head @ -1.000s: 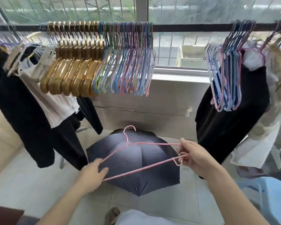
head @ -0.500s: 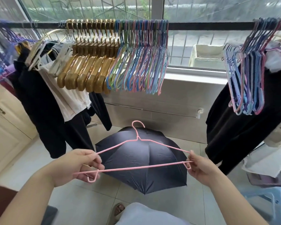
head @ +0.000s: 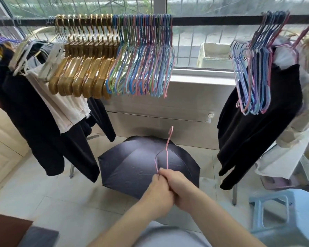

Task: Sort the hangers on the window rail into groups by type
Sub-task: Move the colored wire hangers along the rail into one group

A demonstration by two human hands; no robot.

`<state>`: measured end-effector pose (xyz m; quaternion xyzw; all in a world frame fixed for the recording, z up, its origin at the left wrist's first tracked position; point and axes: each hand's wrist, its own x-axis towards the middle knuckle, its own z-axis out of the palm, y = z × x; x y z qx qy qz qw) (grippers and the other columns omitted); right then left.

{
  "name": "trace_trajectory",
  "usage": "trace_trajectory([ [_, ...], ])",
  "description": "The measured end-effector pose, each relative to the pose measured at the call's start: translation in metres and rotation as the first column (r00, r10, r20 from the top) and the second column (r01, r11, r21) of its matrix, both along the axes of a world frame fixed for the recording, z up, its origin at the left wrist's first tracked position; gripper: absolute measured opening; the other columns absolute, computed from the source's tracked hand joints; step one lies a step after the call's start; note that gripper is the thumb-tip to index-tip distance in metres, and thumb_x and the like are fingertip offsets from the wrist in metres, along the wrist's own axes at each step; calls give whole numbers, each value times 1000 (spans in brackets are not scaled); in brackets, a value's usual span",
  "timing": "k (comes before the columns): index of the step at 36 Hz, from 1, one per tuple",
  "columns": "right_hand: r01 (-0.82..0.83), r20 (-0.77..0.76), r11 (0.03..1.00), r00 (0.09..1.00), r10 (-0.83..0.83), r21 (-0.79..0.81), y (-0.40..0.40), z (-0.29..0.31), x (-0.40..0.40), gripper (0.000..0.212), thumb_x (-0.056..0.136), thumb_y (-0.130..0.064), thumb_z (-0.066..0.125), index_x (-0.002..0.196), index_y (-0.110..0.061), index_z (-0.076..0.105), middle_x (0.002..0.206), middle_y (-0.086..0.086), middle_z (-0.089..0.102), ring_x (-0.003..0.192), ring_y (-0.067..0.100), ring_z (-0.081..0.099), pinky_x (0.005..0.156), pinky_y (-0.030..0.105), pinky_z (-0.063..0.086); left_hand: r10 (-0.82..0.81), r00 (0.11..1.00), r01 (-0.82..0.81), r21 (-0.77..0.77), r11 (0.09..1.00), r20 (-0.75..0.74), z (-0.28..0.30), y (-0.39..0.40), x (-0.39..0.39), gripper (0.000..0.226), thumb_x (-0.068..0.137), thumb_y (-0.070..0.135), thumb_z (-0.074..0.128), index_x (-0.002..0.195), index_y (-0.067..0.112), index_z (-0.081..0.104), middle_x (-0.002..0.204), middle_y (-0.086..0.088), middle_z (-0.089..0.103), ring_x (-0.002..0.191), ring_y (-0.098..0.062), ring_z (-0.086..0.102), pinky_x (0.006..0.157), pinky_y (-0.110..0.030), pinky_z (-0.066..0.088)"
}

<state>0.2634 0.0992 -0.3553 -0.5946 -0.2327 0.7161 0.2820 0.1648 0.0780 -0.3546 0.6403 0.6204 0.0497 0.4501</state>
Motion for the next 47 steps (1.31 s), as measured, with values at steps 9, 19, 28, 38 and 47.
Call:
trace_trajectory([
  [9, 207, 101, 975, 971, -215, 76, 9, 0, 24, 11, 101, -10, 53, 97, -8, 63, 66, 7, 60, 46, 16, 58, 50, 24, 46, 28, 963, -27, -6, 1000, 269, 22, 0, 6, 24, 94, 24, 58, 117, 23, 63, 112, 3, 73, 107, -13, 69, 95, -35, 56],
  [19, 270, 213, 943, 927, -310, 196, 25, 10, 45, 17, 103, -12, 43, 103, -13, 59, 91, 11, 58, 65, 26, 63, 61, 35, 48, 39, 982, -47, 38, 998, 186, 37, 11, -1, 23, 103, 24, 56, 124, 31, 62, 120, 22, 65, 107, 6, 59, 92, -11, 44],
  [28, 25, 537, 828, 750, -386, 561, 60, 110, 101, 30, 105, -29, 41, 103, -10, 63, 96, 15, 68, 67, 21, 71, 80, 52, 60, 54, 971, -113, 250, 962, 232, 108, 77, -14, 18, 101, 19, 57, 100, 33, 70, 97, 9, 75, 94, -13, 72, 86, -43, 59],
  [38, 23, 542, 670, 568, -619, 742, 107, 218, 165, 31, 107, -27, 38, 97, -10, 63, 88, 11, 67, 69, 23, 73, 80, 51, 60, 60, 957, -192, 461, 866, 285, 213, 123, -32, 15, 104, 20, 57, 101, 25, 70, 94, 4, 77, 90, -14, 74, 95, -48, 58],
  [47, 7, 677, 818, 557, -481, 575, 133, 218, 184, 32, 104, -6, 32, 116, 9, 58, 92, 29, 70, 74, 36, 75, 75, 55, 63, 28, 961, -153, 447, 881, 274, 220, 118, -15, 16, 105, 21, 56, 100, 25, 70, 100, 5, 74, 85, -8, 74, 96, -45, 58],
])
